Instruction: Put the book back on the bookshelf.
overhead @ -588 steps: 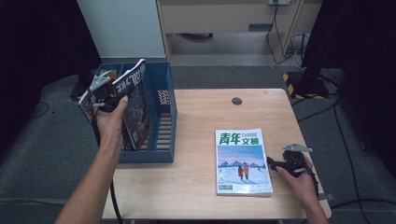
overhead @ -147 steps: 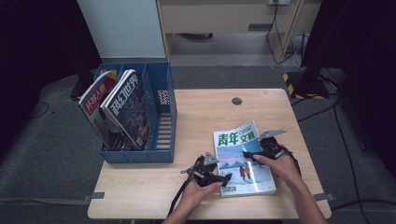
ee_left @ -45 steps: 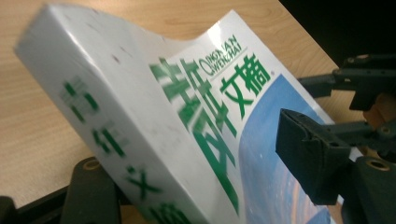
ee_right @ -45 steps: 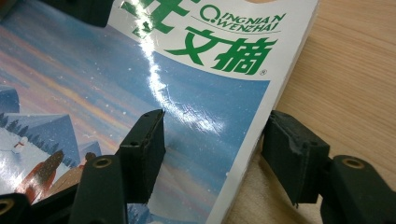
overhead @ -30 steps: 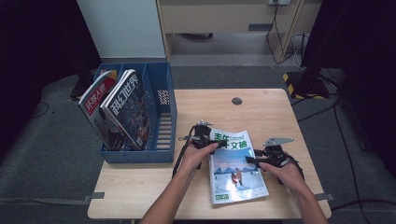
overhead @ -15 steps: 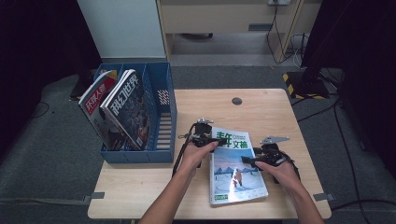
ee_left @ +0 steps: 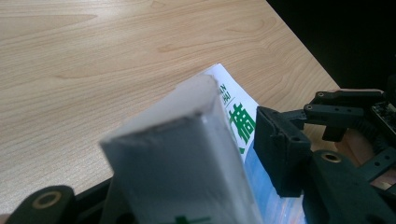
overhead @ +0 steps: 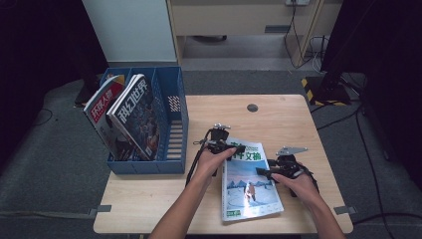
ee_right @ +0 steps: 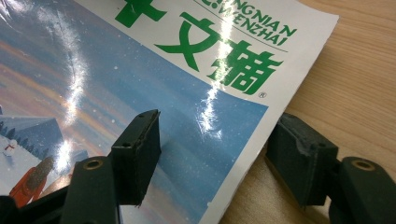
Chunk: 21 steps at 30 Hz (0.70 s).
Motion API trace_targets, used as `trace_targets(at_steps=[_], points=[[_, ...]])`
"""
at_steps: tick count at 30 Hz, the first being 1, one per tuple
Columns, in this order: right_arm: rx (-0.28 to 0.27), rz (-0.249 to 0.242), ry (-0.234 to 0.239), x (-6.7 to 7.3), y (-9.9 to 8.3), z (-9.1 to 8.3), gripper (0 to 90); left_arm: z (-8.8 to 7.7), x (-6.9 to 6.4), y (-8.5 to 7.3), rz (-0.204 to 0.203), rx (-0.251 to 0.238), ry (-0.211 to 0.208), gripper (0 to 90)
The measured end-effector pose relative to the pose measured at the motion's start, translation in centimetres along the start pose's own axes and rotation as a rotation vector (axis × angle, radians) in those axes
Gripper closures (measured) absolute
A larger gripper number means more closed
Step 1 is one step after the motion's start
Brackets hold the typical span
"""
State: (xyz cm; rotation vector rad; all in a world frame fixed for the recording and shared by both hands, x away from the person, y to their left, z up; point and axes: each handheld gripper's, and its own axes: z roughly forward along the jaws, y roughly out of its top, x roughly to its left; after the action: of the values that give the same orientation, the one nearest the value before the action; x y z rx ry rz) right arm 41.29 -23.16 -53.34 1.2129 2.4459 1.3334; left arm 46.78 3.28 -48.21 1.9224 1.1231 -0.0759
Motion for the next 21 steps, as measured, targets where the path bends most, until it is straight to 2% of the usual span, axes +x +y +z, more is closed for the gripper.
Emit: trace_targets(at_steps=[12,16,18,21], points=[[-0.007,-0.025,-0.016,0.17,0.05,-0.15,37.8,0.41,0.06,0.05,-0.009,0.014,0.011,51.4],[-0.001,-0.018,-0.011,0.08,0.04,-0.15,37.0,0.29,-0.09,0.14,-0.032,0.005,0.021,57.0],[0.005,0.004,-0.008,-0.02,0.09,-0.11,34.4,0.2,-0.19,0.22,-0.042,-0.009,0.017,61.9],[0.005,0.014,-0.017,-0.07,0.31,0.0,25.1,0.1,-0.6,0.45,-0.024,-0.02,0.009,67.4]])
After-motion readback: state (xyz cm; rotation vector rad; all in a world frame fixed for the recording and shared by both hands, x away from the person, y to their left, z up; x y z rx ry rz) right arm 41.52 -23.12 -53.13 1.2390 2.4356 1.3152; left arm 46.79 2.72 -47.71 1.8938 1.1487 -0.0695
